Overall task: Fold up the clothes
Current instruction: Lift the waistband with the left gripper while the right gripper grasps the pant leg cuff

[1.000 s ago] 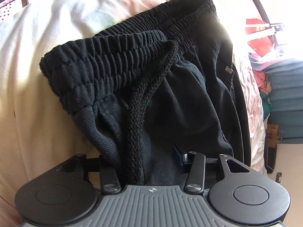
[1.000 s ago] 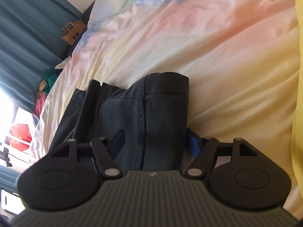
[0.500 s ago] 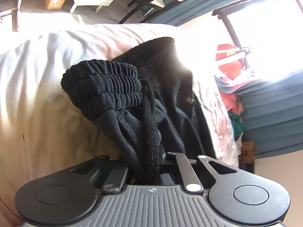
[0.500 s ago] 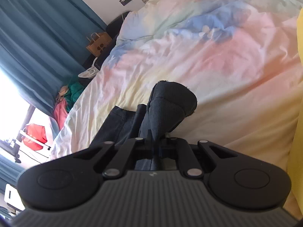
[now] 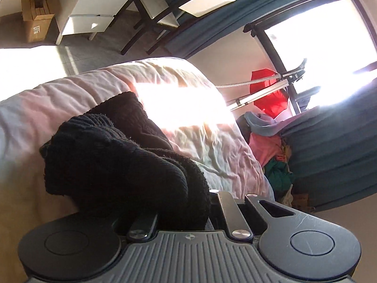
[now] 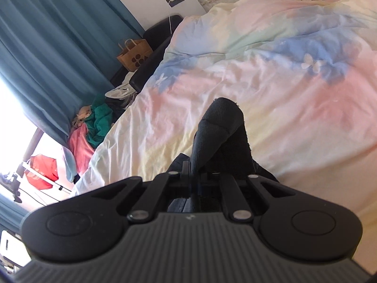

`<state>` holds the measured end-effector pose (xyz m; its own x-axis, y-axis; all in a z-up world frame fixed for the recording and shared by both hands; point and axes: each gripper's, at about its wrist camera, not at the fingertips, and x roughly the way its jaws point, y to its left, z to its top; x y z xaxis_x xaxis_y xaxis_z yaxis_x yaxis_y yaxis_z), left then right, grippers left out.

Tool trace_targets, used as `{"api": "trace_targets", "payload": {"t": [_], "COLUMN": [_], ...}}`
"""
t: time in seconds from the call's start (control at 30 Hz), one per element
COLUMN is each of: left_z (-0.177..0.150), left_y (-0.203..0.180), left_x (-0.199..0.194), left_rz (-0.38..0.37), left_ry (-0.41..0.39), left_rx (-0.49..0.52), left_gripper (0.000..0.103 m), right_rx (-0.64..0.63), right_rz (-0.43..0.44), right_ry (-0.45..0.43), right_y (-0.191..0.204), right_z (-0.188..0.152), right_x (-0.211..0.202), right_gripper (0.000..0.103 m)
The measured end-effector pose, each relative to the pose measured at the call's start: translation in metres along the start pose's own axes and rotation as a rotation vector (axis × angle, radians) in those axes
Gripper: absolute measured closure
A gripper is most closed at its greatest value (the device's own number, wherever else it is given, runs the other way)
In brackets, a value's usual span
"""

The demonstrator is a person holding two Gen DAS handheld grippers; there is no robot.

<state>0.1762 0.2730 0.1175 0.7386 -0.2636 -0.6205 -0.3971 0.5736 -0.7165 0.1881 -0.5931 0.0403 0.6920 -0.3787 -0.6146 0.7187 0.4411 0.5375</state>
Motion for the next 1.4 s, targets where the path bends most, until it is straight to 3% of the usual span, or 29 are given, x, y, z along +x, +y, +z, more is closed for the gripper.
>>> {"api": "trace_targets", "payload": {"t": [0.1,0.27,0.4,0.53,0.6,0.63,0.7,0.77,0.8,0.83,0.97,1.1,1.23,1.4], "left_z": [0.03,0.052,0.057,0.062,0.063,0.063,0.063,0.06,0.058,0.054,0.035,0.012,-0.005,-0.017], "left_y": [-0.022,-0.034,-0.027,-0.023,-0.023,-0.023,-0.021,-0.017,-0.015,-0.014,0.003,0.048,0.1,0.134], "left_x": [0.106,0.229,0.285,0.316,0.309,0.304,0.286,0.261,0.248,0.234,0.182,0.142,0.132,0.166], "left_rz": [0.076,0.195,0.246,0.259,0.211,0.186,0.125,0.095,0.089,0.087,0.055,0.042,0.032,0.052], "left_ry": [0.015,0.04,0.055,0.082,0.097,0.105,0.118,0.105,0.096,0.084,0.079,0.11,0.143,0.138], "left_rx": [-0.005,-0.002,0.012,0.066,0.085,0.094,0.106,0.112,0.12,0.136,0.167,0.085,-0.068,-0.189], "left_gripper": [0.095,0.094,0.093,0.086,0.08,0.072,0.061,0.04,0.035,0.027,0.021,0.017,0.016,0.019], "right_rx": [-0.035,-0.116,-0.141,-0.109,-0.083,-0.072,-0.062,-0.063,-0.062,-0.061,-0.048,-0.016,0.061,0.17], "right_rz": [-0.053,-0.13,-0.192,-0.18,-0.128,-0.097,-0.033,0.022,0.048,0.065,0.111,0.138,0.167,0.216], "right_ry": [0.022,0.062,0.106,0.131,0.13,0.129,0.107,0.061,0.04,0.026,0.037,0.075,0.177,0.285], "right_y": [0.032,0.07,0.074,0.061,0.053,0.049,0.04,0.033,0.028,0.023,-0.008,-0.043,-0.075,-0.091], "right_z": [0.002,-0.013,-0.031,-0.043,-0.041,-0.039,-0.033,-0.026,-0.023,-0.019,-0.014,-0.026,-0.054,-0.088], "right_x": [0.054,0.151,0.208,0.233,0.227,0.222,0.202,0.174,0.16,0.145,0.097,0.067,0.068,0.104], "right_gripper": [0.095,0.095,0.095,0.092,0.088,0.087,0.072,0.054,0.047,0.045,0.043,0.042,0.042,0.042]}}
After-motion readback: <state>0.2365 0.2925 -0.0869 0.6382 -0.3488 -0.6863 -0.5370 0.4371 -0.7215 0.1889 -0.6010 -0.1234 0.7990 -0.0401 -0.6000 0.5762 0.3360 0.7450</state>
